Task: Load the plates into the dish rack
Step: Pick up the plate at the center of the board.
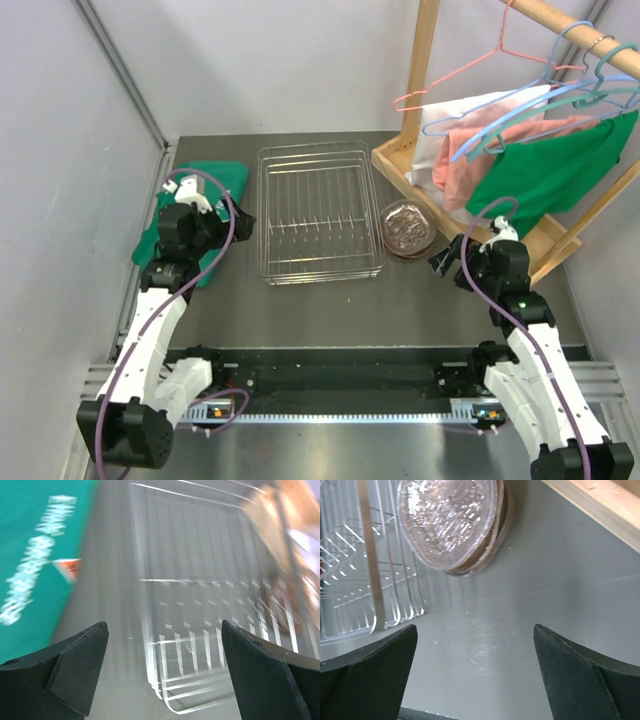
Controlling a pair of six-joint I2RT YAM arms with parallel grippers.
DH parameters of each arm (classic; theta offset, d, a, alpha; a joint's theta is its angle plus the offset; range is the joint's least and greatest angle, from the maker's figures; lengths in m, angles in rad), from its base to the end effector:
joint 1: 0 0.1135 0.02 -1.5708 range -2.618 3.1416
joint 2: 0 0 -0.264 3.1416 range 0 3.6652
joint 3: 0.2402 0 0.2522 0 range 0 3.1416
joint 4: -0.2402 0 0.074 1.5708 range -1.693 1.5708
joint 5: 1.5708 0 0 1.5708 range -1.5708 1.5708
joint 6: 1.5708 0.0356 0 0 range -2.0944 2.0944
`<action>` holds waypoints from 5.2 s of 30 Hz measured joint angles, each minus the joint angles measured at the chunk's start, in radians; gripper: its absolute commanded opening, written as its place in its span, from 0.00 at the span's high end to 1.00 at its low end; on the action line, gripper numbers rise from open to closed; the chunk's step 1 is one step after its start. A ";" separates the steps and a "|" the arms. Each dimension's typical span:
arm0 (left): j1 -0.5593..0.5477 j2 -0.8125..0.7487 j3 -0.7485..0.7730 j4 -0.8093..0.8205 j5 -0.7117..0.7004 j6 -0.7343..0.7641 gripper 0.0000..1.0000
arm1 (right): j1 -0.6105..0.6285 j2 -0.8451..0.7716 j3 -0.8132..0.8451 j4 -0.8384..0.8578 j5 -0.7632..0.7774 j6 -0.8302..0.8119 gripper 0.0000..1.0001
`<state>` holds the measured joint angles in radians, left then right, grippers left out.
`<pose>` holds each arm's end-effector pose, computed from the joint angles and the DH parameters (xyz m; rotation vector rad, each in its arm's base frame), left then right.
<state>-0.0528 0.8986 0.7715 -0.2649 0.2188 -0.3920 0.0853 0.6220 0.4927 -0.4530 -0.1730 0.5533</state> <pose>0.2060 -0.0186 0.3070 -0.1910 1.9782 -0.5047 0.1461 0.0186 0.2353 0.4089 2.1574 0.5516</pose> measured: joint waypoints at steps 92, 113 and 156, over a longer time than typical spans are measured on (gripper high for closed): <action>0.005 0.125 0.032 -0.202 -0.077 -0.058 0.01 | 0.177 0.837 0.399 0.121 0.438 0.019 0.96; 0.005 0.158 0.028 -0.203 -0.061 -0.054 0.01 | 0.189 0.794 0.397 0.029 0.421 -0.011 0.91; 0.005 0.183 0.024 -0.220 -0.051 -0.047 0.01 | 0.211 0.802 0.421 -0.091 0.408 -0.040 0.95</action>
<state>-0.0483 1.0817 0.7956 -0.4850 0.1677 -0.4385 0.2966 1.4242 0.9138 -0.5442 0.2352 0.5137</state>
